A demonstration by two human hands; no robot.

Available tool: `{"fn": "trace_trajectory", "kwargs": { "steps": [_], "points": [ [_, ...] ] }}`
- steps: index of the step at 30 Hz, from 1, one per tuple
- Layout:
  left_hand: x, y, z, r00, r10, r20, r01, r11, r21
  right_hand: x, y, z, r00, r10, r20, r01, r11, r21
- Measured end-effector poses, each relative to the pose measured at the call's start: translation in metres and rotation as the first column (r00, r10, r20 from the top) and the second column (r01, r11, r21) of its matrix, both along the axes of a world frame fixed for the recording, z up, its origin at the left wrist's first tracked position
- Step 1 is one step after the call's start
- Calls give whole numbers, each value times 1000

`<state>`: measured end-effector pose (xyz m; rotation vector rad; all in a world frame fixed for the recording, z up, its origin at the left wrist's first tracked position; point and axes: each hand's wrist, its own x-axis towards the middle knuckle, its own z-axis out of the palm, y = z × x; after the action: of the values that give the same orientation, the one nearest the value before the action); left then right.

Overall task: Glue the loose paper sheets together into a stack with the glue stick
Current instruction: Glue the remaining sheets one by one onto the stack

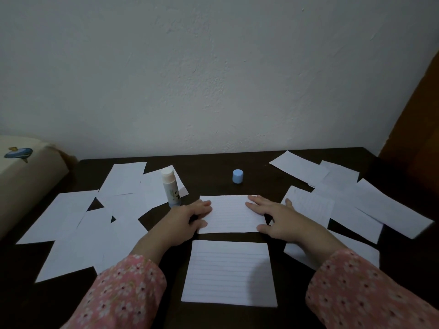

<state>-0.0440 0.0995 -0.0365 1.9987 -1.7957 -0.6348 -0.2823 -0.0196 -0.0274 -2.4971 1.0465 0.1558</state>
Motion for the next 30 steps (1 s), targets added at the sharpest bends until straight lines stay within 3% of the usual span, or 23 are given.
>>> {"fn": "trace_trajectory", "kwargs": {
  "steps": [2,5,7,9,12,18,22,25,28,30],
  "points": [
    [-3,11,-1,996,69,-51,-78,974,-213,2,4,-1,994,-43,96,43,999,-7],
    [-7,21,4,918,337,-209,-396,804,-444,10,11,-4,958,-105,267,156,972,-177],
    [-6,18,6,802,515,-302,-597,670,-442,17,13,-5,947,-163,276,245,924,-293],
    [-1,12,3,694,622,-364,-720,604,-342,23,11,-6,957,-248,154,285,908,-308],
    [1,5,0,635,648,-420,-764,609,-216,25,6,-9,953,-302,-9,289,918,-272],
    [5,-12,-1,674,637,-375,-731,646,-217,28,9,-7,952,-307,0,290,902,-320],
    [3,-24,3,714,606,-352,-686,706,-175,30,8,-1,941,-337,26,332,905,-264],
    [2,-32,3,747,575,-335,-650,736,-187,33,8,3,907,-396,142,416,894,-167],
    [5,-39,3,755,563,-335,-640,744,-192,35,10,7,812,-474,341,490,871,43],
    [8,-39,2,762,553,-336,-630,753,-189,35,12,11,771,-502,393,502,858,111]
  ]
}}
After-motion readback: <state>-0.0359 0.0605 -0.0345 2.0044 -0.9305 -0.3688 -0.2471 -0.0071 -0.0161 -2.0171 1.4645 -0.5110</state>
